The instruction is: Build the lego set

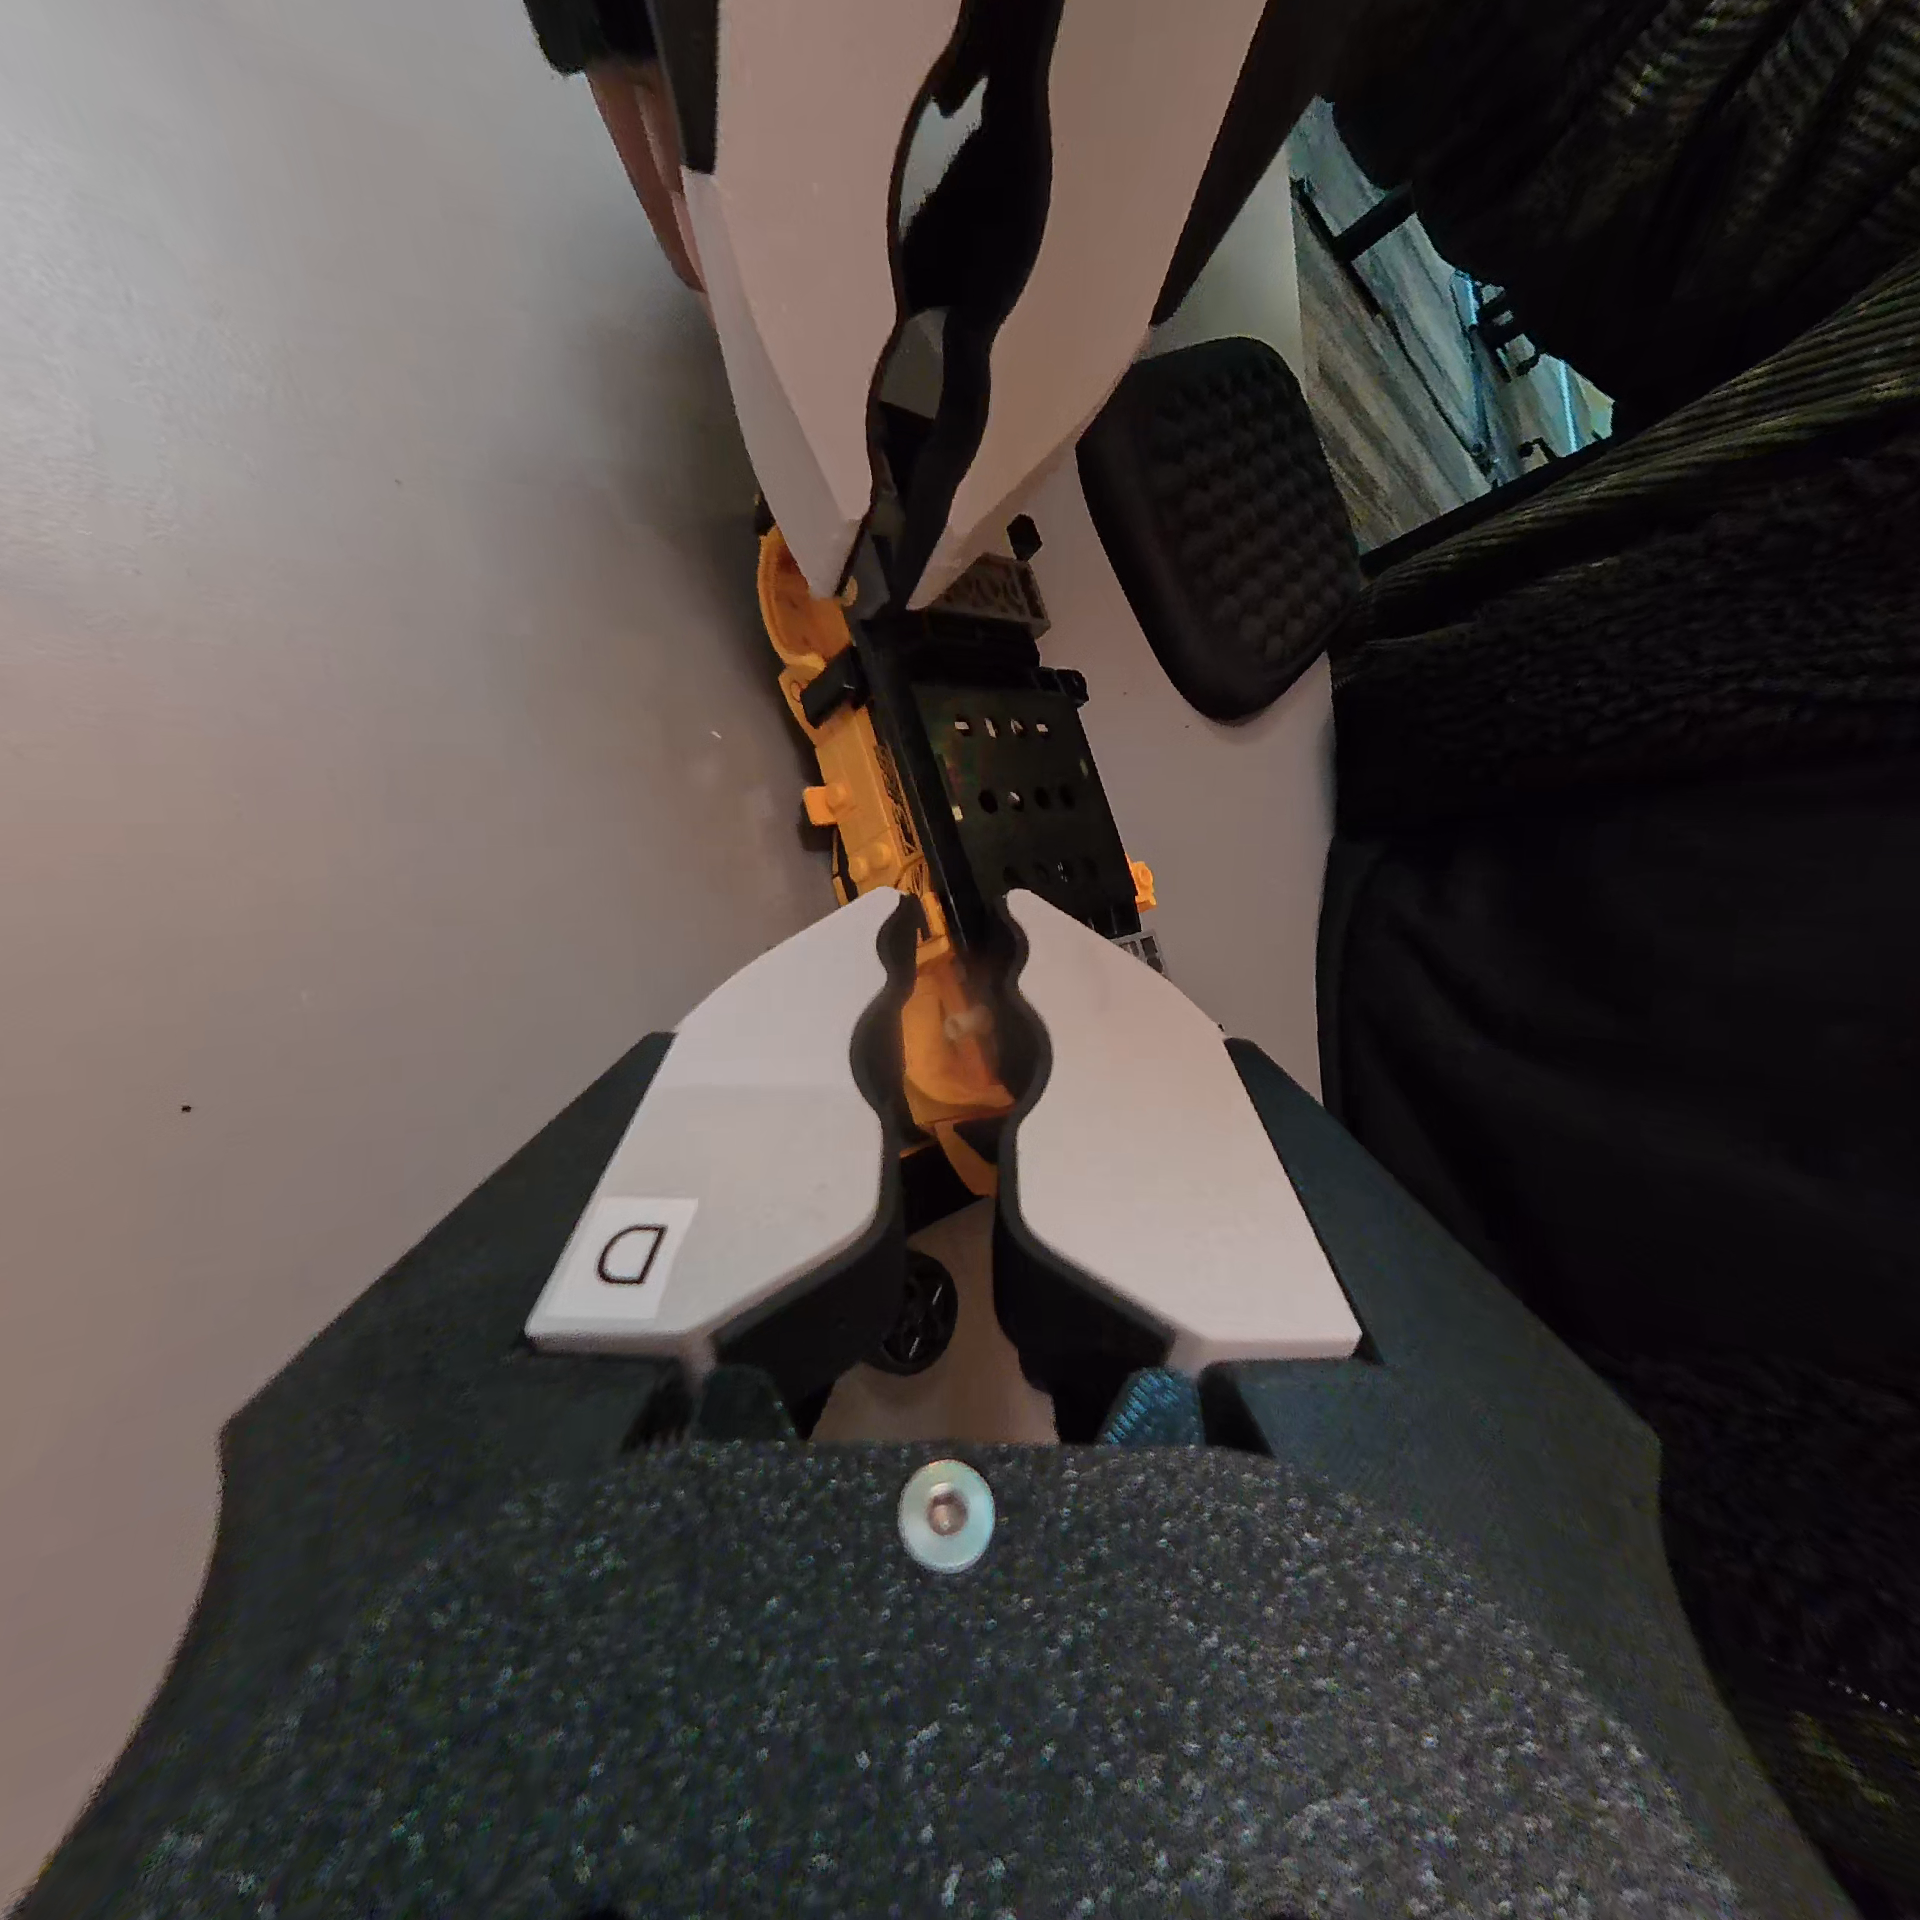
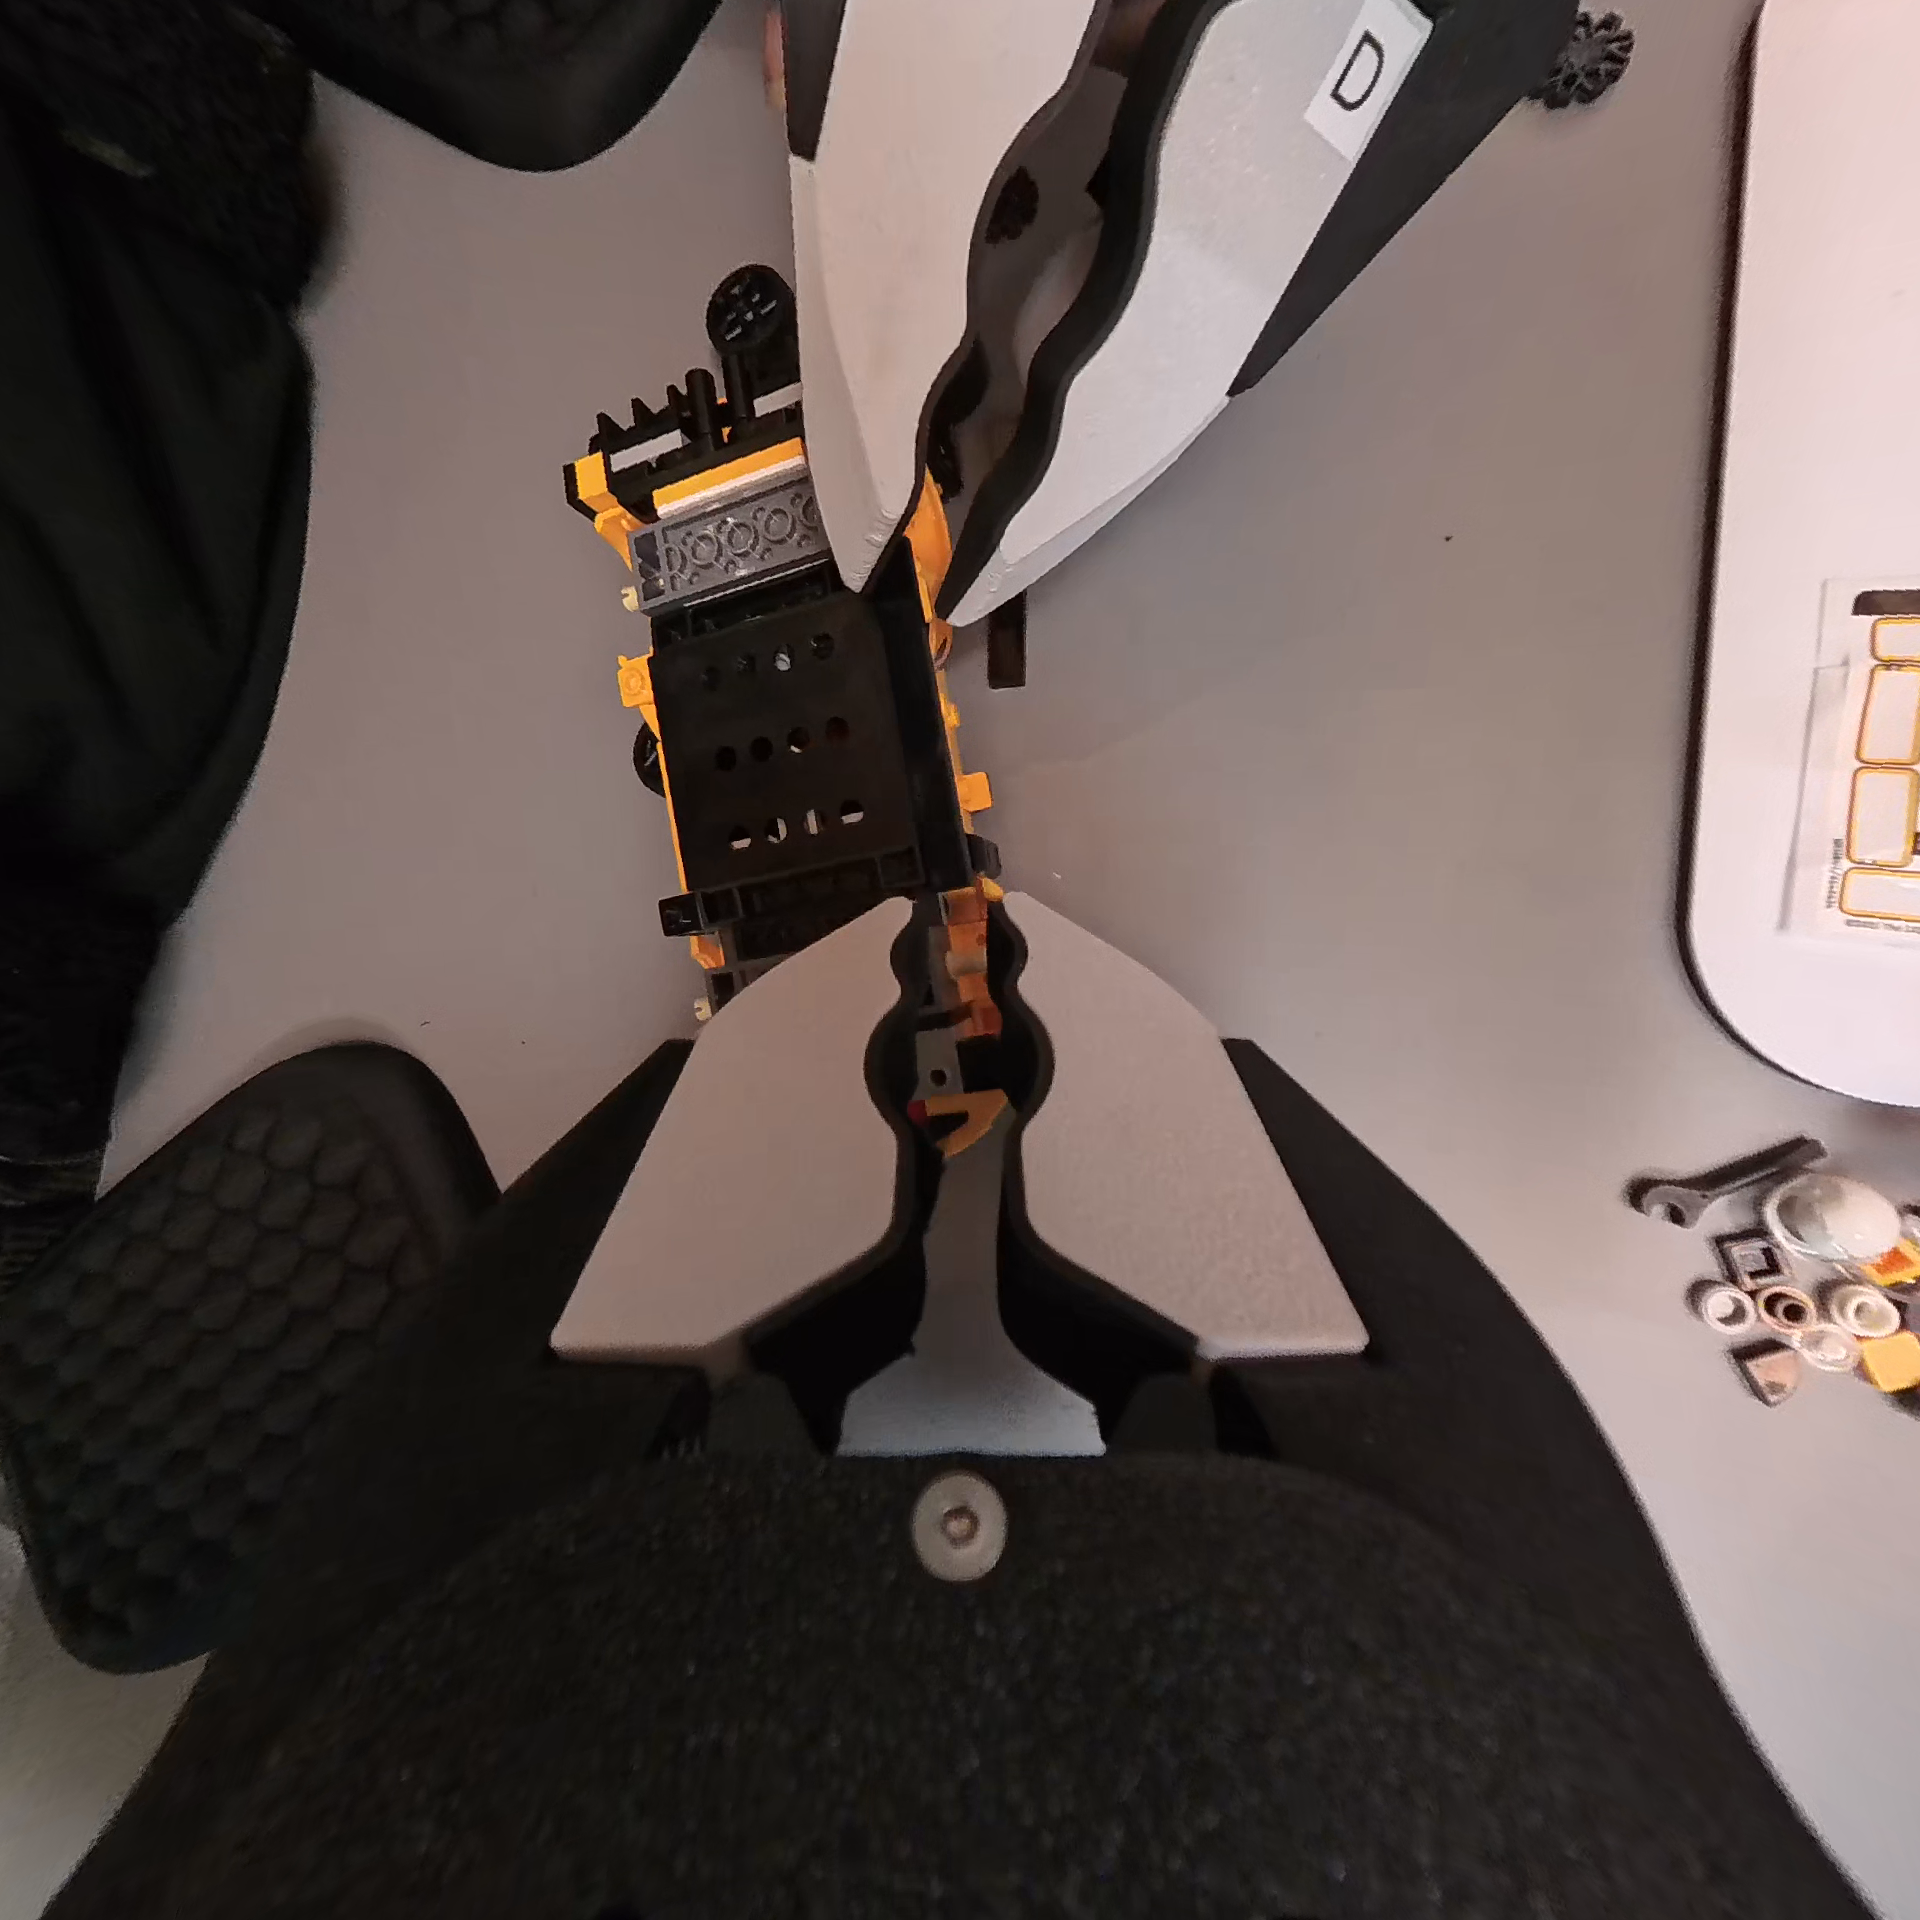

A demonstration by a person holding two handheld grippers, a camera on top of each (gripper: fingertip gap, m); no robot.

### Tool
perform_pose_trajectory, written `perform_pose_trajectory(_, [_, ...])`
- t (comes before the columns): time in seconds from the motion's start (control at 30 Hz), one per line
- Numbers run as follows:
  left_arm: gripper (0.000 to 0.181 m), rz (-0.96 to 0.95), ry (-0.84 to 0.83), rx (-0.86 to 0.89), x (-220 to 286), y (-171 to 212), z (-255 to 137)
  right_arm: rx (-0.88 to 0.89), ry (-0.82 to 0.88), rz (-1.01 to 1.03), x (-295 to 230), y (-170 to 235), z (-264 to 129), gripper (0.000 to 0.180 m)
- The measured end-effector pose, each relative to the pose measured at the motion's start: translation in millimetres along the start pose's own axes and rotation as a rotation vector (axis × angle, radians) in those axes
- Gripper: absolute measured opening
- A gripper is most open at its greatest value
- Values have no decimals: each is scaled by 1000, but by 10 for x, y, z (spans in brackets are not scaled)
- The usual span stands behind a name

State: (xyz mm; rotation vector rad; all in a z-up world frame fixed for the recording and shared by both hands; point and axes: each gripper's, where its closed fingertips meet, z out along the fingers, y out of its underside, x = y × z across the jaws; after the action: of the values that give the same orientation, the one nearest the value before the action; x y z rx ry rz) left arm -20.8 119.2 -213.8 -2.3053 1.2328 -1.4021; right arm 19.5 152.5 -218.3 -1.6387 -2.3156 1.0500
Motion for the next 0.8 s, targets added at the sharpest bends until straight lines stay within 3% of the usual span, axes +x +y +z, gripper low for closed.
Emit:
perform_pose_trajectory(0.57, [15,15,8,33,31,-56,-75,30,-53,28,-30,-15,-24,11])
perform_pose_trajectory(0.7, [33,64,-36,68,157,-72,-178,37,-54,35,-8,-25,-64,13])
perform_pose_trajectory(0.8, [48,169,-271,70,138,54,-235,39,-48,30,1,-26,-92,13])
